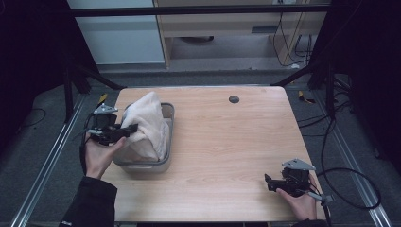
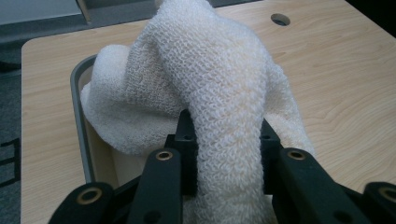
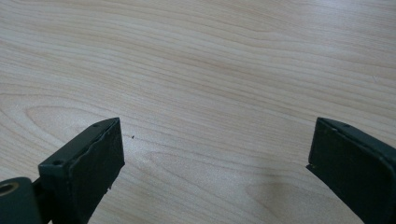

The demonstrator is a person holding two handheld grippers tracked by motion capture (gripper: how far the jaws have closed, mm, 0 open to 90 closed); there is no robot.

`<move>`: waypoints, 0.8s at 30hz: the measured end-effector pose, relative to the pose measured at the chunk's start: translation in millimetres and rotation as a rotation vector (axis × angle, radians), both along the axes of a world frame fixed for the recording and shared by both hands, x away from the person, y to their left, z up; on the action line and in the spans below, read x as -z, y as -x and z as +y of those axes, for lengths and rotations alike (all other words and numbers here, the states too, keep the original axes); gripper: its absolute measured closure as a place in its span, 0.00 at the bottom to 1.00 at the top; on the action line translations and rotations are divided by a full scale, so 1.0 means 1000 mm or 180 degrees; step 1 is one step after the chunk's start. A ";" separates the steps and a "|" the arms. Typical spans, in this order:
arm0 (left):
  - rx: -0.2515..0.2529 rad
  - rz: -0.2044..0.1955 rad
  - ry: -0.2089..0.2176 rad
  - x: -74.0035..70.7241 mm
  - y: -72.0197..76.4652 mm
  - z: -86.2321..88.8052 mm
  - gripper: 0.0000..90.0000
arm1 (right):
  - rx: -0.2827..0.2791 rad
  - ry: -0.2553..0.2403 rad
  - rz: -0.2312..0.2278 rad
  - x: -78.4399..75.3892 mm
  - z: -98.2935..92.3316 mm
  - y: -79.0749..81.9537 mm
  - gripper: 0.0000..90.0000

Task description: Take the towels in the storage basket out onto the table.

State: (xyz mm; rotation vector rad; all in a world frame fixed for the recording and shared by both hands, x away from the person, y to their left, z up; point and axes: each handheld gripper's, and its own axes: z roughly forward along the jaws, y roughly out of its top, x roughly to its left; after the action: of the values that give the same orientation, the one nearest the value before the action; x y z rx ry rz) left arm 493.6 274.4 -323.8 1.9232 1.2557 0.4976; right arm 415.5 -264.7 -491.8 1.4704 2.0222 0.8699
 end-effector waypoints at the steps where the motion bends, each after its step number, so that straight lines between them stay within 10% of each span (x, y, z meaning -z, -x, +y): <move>1: -0.0002 -0.0019 0.0004 -0.002 0.001 0.000 0.78 | -0.0003 -0.0001 -0.0001 0.000 0.000 0.000 0.04; 24: 0.0028 -0.0276 0.0026 -0.046 0.015 0.004 0.78 | 0.0015 -0.0001 -0.0004 0.000 0.000 0.000 0.04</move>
State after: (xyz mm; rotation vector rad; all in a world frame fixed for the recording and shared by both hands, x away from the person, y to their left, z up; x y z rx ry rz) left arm 478.5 278.3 -277.4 1.8793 1.1917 0.5646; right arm 415.4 -265.0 -491.6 1.4737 2.0170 0.8691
